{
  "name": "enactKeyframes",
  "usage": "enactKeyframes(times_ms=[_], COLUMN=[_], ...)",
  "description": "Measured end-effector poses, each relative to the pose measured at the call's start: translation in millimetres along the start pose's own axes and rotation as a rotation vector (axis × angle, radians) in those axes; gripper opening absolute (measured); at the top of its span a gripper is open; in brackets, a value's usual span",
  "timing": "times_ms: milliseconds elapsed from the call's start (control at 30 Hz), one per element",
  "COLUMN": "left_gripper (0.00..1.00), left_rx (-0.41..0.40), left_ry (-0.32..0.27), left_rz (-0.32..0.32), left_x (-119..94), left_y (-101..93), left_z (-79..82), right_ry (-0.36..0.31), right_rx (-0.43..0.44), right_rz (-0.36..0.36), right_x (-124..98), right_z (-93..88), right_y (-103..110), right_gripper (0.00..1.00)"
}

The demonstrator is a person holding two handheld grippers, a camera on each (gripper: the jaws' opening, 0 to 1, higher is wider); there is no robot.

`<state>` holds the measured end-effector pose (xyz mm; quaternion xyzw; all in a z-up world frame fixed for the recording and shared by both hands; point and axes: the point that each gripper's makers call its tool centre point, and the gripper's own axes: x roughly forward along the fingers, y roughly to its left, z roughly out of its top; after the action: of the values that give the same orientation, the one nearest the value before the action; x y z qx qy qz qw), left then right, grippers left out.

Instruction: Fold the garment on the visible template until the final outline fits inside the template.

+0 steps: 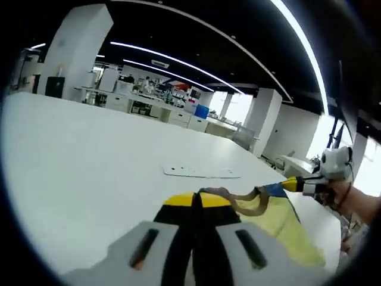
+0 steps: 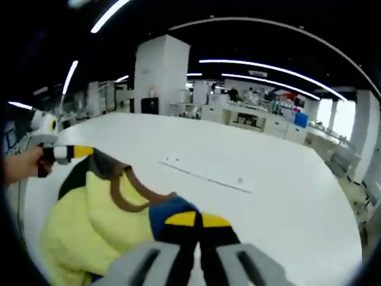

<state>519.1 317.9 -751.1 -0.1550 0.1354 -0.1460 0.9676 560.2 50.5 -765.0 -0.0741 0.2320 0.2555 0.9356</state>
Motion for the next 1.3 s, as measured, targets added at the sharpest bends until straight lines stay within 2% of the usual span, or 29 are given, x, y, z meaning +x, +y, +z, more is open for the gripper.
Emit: enactKeyframes(times_ms=[67, 367, 600, 833, 1000, 1067, 1167, 1300], left_gripper=[0.00, 0.00, 0.00, 0.00, 0.00, 0.04, 0.08, 0.18], left_rx=[0.002, 0.015, -0.024, 0.015, 0.037, 0.046, 0.049, 0.075], left_ry=[0.010, 0.087, 0.122, 0.150, 0.154, 0.152, 0.155, 0.149], left_rz=[0.005, 0.044, 0.080, 0.105, 0.117, 0.119, 0.110, 0.103], left_x=[9, 37, 42, 39, 38, 34, 30, 25], left_y=[6.4, 21.9, 31.5, 38.4, 40.9, 38.7, 34.2, 30.0], left_z=[-4.0, -30.5, -45.1, -49.9, -48.5, -45.7, -43.6, -37.5], right_ry=[-0.011, 0.034, 0.069, 0.098, 0.094, 0.084, 0.078, 0.071], right_rx=[0.058, 0.053, 0.075, 0.096, 0.123, 0.136, 0.147, 0.133], right_rz=[-0.010, -0.050, -0.059, -0.047, -0.035, -0.006, 0.006, 0.010], right_x=[9, 47, 62, 66, 64, 61, 58, 49], right_z=[-2.6, -23.0, -33.3, -42.9, -41.2, -36.3, -31.1, -25.6], right_y=[-3, -16, -19, -18, -12, -4, -1, 7], right_gripper=[0.00, 0.00, 0.00, 0.00, 0.00, 0.00, 0.08, 0.38])
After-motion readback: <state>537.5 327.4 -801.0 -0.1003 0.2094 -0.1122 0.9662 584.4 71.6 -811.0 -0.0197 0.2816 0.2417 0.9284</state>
